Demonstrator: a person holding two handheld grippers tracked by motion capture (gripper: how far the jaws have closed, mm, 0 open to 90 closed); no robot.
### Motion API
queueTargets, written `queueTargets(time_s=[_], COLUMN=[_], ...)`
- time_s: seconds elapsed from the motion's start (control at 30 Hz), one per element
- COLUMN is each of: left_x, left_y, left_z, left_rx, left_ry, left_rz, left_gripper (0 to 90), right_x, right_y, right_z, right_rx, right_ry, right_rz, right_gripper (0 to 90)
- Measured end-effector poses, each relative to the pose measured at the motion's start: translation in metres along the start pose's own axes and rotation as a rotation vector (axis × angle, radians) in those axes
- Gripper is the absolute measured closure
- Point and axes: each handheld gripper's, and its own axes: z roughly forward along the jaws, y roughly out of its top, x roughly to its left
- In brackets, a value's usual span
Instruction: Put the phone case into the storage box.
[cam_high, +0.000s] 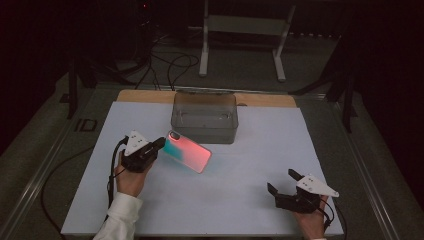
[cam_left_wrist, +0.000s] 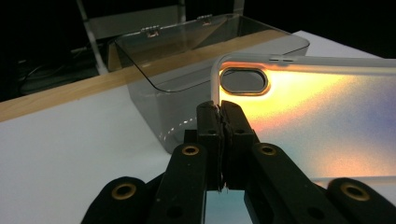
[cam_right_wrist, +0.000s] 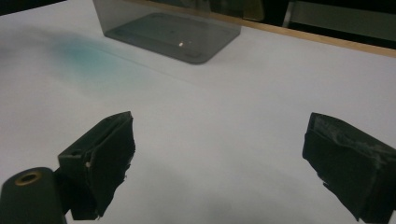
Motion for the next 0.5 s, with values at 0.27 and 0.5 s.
queueTargets(time_s=[0.27,0.5], left_x=[-0.006,-0.0046], left_y=[-0.0045,-0.0042], left_z=[-0.0039,-0.0088], left_rx=[-0.007,-0.029], left_ry=[0.004,-0.002], left_rz=[0.035,0.058], left_gripper=[88.6,88.6], right_x=[0.0039,0.0087], right_y=[0.0026,0.0101], right_z=[0.0045,0.0059], right_rx=[0.007,-0.007], right_ry=[0.024,0.054], right_rz=[-0.012,0.002], right_gripper=[9.2,9.1])
